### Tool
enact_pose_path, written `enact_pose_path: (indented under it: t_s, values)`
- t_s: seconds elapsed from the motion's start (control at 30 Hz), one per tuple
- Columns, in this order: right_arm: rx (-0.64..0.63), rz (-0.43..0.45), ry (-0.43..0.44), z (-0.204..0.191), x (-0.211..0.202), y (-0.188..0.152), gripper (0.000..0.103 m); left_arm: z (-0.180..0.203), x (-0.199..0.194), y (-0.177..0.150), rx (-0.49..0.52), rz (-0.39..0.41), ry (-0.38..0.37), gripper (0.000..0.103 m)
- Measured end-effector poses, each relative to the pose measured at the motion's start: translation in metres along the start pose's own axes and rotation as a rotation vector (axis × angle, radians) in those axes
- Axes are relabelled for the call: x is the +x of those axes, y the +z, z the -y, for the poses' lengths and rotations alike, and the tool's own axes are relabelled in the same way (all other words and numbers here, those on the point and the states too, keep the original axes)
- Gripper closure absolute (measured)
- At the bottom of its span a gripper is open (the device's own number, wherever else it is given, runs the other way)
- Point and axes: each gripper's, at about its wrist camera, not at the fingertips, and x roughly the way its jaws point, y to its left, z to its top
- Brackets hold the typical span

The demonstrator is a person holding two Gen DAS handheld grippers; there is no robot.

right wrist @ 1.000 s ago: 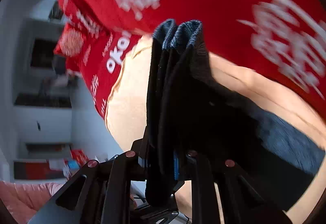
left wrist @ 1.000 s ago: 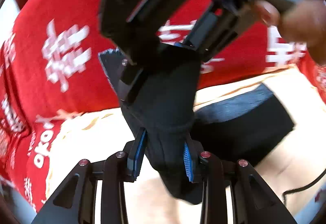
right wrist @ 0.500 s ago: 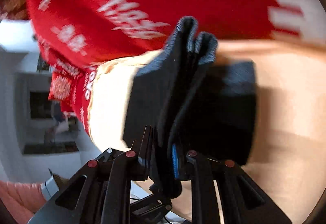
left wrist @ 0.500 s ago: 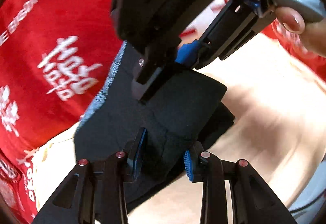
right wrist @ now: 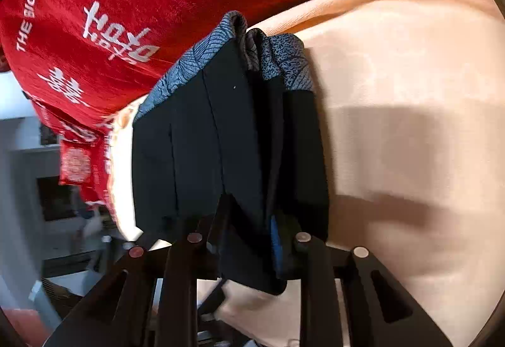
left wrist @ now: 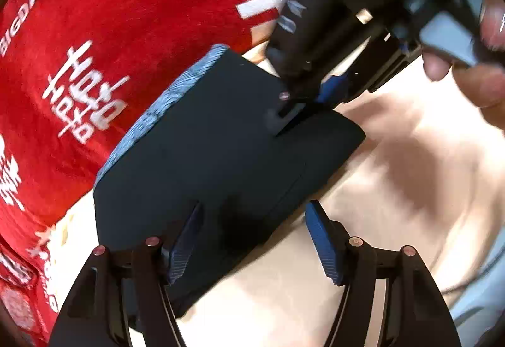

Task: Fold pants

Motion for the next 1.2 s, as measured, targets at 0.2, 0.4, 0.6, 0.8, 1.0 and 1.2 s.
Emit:
enact_pose_path:
  t_s: [0.2,0.4,0.6,0.8,1.0,1.2]
  values:
    - [-0.104,0.051,-0.299,-0.029,-0.008,-0.025,0.055,-0.062,-0.02,-0.022,-0.182,-0.055,-0.046,0.035]
    - [-0.1,0.043,-0.493,-0.038,0.004,-0.058,0.055,-0.131,-0.01,-0.049,-0.348,-0.169,-0.026,0.035]
    - [-0.016,0.069,-0.52,-0.047,0.004,-0.083,0.054,-0.161,-0.006,-0.068,-0.378,-0.219,-0.028,0.035]
    - [0.044,0.135,-0.441,-0.078,0.005,-0.106,0.048,-0.181,-0.005,-0.081,-0.431,-0.256,-0.085,0.035]
    - [0.037,0.134,-0.428,-0.097,0.01,-0.113,0.043,-0.189,-0.007,-0.083,-0.43,-0.246,-0.096,0.035]
    - [0.033,0.152,-0.422,-0.094,0.004,-0.12,0.031,-0.19,-0.003,-0.083,-0.431,-0.246,-0.092,0.035]
